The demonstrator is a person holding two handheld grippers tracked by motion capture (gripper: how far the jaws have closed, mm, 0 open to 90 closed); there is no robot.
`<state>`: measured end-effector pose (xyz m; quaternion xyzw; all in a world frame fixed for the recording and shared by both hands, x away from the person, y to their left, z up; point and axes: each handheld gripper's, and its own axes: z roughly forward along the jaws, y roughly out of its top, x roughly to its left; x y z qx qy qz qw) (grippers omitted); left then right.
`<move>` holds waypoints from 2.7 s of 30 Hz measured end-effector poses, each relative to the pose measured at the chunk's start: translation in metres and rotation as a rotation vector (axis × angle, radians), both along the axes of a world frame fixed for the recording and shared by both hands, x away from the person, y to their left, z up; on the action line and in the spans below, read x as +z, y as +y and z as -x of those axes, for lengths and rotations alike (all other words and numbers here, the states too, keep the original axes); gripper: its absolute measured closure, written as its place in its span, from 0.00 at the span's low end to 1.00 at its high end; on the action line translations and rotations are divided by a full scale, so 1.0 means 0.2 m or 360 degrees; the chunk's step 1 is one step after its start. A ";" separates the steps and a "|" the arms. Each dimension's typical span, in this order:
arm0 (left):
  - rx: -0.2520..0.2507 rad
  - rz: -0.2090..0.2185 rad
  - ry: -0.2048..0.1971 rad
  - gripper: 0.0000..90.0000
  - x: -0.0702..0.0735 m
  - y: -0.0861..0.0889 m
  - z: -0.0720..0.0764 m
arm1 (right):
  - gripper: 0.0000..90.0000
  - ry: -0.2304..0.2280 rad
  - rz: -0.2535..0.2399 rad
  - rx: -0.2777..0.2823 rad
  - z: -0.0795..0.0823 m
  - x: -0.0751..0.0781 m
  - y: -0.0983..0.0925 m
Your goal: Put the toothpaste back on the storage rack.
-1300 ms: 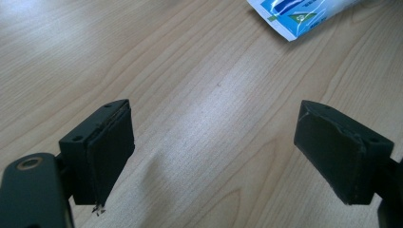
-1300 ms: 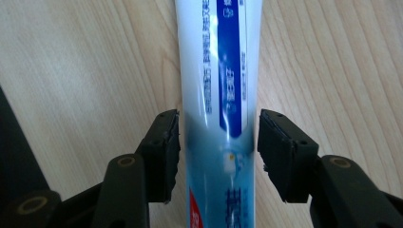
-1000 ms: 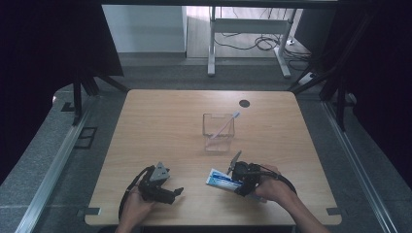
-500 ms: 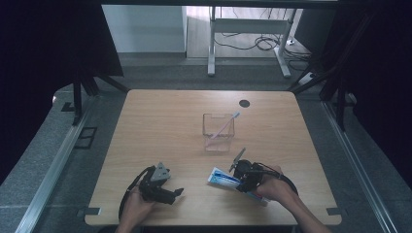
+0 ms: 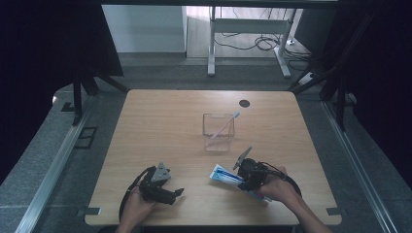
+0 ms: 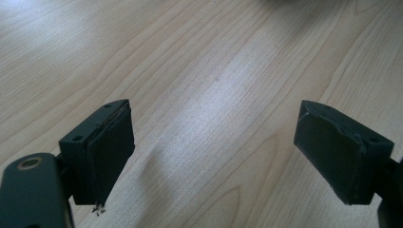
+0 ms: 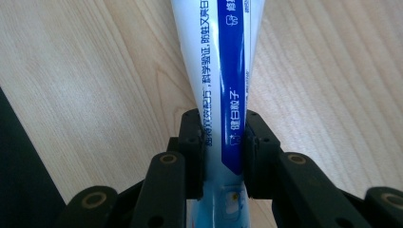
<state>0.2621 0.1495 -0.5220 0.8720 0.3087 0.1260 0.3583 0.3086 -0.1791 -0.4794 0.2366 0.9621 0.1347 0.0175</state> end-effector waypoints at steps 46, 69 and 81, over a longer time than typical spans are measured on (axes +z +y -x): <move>-0.0010 0.0043 0.0009 0.15 0.00 0.00 0.00 | 0.82 -0.0246 -0.0394 -0.0195 -0.10 0.38 -0.13; -0.0013 0.0050 0.0012 0.14 0.00 0.00 0.00 | 0.82 -0.0378 -0.0622 -0.0315 -0.30 0.51 -0.04; -0.0016 0.0049 0.0011 0.14 0.00 0.00 0.00 | 0.82 -0.0442 -0.0717 -0.0359 -0.38 0.54 0.03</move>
